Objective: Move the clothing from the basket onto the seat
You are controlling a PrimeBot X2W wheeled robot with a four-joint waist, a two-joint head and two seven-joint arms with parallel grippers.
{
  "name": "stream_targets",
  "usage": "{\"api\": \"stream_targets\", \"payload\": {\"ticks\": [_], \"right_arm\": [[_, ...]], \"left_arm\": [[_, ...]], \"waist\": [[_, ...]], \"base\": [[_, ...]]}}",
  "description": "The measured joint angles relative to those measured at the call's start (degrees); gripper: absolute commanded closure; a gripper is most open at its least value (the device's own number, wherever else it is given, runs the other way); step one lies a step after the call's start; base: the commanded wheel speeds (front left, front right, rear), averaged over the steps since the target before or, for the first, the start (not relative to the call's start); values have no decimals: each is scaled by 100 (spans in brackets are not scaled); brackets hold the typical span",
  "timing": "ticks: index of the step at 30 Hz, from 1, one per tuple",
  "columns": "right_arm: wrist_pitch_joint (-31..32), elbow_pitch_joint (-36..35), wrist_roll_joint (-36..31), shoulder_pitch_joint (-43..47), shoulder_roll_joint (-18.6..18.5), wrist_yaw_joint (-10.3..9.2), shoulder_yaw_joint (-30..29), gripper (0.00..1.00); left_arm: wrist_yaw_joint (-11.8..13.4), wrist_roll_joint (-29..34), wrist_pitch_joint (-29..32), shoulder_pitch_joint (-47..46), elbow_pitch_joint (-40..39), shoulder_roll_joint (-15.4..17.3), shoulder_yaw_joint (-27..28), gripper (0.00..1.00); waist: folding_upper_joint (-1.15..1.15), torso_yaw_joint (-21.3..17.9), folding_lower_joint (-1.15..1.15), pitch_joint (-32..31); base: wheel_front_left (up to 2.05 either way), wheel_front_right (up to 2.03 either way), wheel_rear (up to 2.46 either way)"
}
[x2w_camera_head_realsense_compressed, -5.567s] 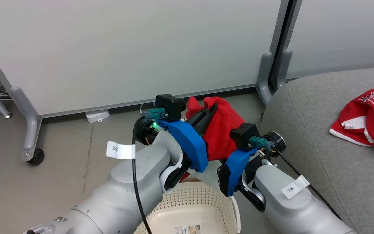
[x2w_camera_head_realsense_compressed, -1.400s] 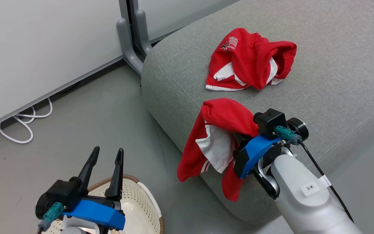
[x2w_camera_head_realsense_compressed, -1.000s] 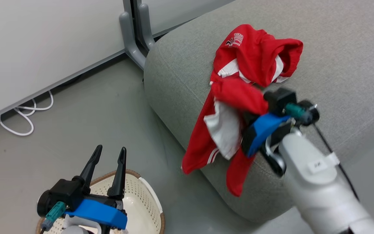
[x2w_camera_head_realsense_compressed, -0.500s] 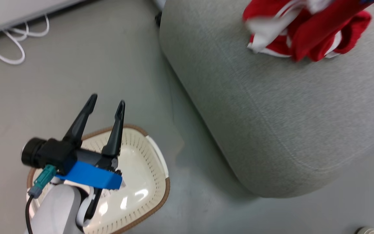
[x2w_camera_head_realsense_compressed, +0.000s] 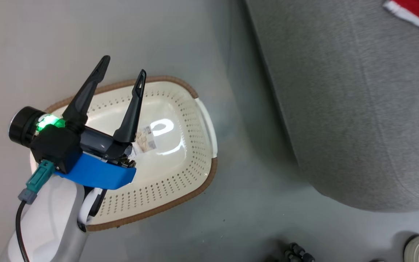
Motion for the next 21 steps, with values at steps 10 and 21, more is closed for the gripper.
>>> {"api": "stream_targets", "payload": {"ticks": [10, 21], "right_arm": [[-271, 247, -448, 718, 250, 1, -293, 100], [-352, 51, -712, 1259, 486, 0, -300, 0]], "left_arm": [[0, 25, 0, -53, 75, -36, -30, 0], [0, -48, -1, 52, 205, -163, -31, 0]], "waist": [[0, 273, -1, 255], [0, 235, -1, -218]], "base": [[0, 0, 0], [0, 0, 0]]}}
